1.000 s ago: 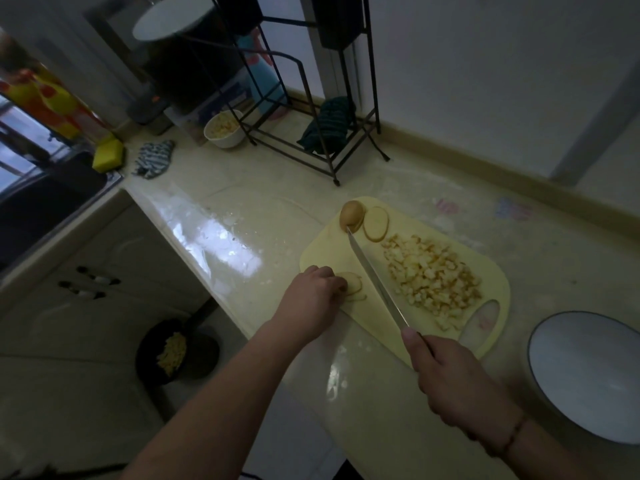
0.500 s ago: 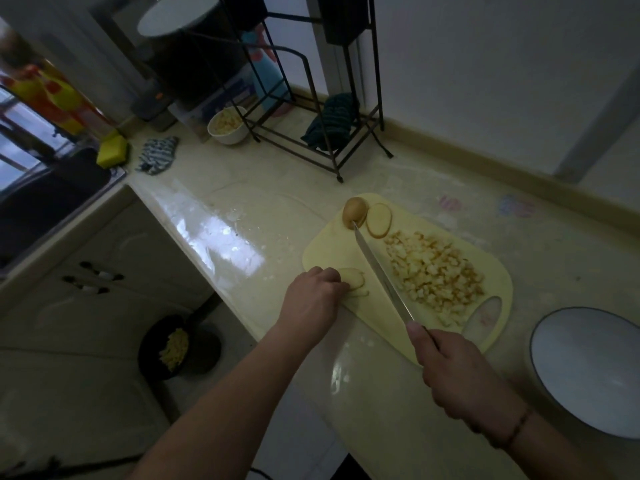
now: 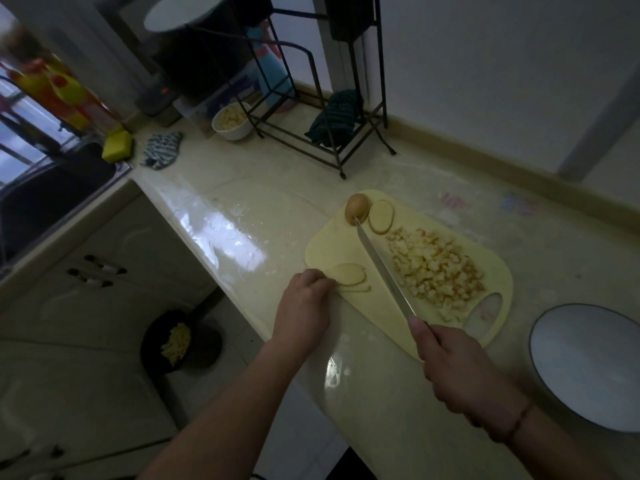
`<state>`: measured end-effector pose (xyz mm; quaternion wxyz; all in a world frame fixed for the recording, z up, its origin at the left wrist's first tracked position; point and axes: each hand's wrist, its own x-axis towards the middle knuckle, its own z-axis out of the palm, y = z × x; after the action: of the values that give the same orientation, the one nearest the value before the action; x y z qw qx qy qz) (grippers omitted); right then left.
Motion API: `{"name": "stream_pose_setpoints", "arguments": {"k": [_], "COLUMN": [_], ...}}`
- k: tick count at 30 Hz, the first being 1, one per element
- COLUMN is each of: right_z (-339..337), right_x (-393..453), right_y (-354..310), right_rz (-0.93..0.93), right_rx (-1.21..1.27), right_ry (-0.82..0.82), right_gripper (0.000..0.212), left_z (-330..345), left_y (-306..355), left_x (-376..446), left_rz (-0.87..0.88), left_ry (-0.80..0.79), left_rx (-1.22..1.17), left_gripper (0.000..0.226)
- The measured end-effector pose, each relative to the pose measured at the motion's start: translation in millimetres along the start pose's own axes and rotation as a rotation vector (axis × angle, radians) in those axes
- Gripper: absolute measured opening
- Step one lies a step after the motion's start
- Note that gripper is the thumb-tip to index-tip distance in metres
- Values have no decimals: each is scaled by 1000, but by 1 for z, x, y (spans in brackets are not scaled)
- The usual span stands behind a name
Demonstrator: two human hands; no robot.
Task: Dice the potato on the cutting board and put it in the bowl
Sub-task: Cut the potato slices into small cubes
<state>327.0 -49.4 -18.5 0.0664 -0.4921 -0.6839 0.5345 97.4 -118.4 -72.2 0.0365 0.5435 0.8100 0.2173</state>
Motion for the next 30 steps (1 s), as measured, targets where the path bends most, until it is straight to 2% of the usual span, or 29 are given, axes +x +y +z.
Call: {"name": "stream_pose_setpoints", "arguments": {"k": [2, 4, 7, 10, 20, 24, 27, 30], "right_z": [1, 3, 6, 7, 4, 1, 1, 0], "right_x": [1, 2, 1, 2, 1, 1, 2, 3], "right_y": [0, -1, -4, -8, -4, -3, -3, -2], "right_rz": [4, 9, -6, -17, -25, -17, -19, -28], "right_rx": [-3, 10, 7, -15, -1, 25, 39, 42], "right_ry": [-3, -7, -8, -5, 1, -10, -12, -20], "right_gripper": [56, 57, 58, 60, 58, 59, 58, 59], "left_z": [-3, -5, -3, 0, 8, 3, 1, -2], "left_y": [7, 18, 39, 57, 79, 78, 77, 68], "left_x": [4, 12, 22, 28, 29, 32, 34, 34], "left_rz": [-276, -544, -757, -883, -1051, -1088, -1085, -1008], "left_ry": [0, -62, -149, -174, -138, -151, -168, -194], "left_rx": [-103, -122, -48, -16, -124, -143, -162, -113], "left_gripper": [14, 32, 59, 71, 73, 65, 63, 56]}}
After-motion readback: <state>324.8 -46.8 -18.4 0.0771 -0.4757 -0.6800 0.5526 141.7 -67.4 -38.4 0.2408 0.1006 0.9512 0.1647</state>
